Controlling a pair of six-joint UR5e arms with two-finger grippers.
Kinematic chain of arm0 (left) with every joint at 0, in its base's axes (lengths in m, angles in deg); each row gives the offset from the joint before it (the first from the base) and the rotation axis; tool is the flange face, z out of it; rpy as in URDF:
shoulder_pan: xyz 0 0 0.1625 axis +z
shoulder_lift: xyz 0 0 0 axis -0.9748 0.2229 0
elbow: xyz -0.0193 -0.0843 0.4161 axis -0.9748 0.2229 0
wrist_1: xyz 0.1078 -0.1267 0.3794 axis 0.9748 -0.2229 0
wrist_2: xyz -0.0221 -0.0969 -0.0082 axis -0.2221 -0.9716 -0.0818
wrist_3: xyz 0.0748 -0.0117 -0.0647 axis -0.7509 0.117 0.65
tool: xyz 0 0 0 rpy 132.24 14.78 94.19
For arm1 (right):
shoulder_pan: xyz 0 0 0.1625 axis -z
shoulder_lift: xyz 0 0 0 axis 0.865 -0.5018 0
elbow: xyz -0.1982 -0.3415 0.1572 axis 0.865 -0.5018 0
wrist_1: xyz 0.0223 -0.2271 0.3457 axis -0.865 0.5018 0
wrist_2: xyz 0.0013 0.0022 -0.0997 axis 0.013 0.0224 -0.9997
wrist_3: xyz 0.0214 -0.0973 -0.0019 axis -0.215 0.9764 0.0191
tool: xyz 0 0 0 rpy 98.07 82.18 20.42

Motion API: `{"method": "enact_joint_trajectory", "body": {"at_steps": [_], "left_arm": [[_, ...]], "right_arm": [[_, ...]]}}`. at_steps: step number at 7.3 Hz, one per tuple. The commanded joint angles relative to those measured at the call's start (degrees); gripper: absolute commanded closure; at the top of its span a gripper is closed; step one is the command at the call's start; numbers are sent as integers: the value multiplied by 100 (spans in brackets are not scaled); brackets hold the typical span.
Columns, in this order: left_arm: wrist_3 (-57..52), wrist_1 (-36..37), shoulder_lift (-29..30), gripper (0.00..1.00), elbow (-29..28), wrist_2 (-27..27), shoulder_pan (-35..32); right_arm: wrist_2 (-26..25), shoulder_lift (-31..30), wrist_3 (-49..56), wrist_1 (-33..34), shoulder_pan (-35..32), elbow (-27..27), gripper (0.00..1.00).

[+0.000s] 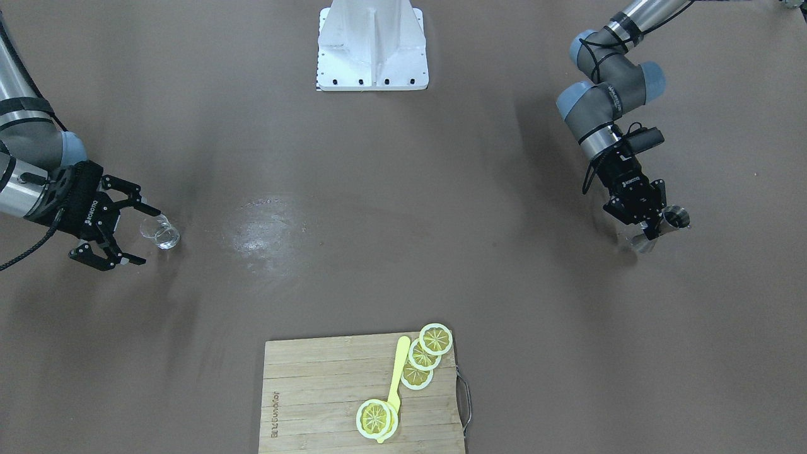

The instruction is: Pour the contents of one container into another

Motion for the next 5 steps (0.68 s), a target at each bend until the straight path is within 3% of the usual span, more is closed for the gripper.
{"method": "enact_joint_trajectory", "body": {"at_steps": [1,2,4,5], "left_arm": [[39,58,112,100,-126,-19,-23],[39,76,130,100,-126,-28,-23],[39,85,130,100,-126,-37,-23],[47,85,139,98,-126,-45,-14]], "right_arm": [[134,60,-79,204,-313,58,0],[152,121,-70,754,-716,137,0],[39,130,-53,2656,-1263,619,0],[-353,218,-44,3345,-1404,786,0]]}}
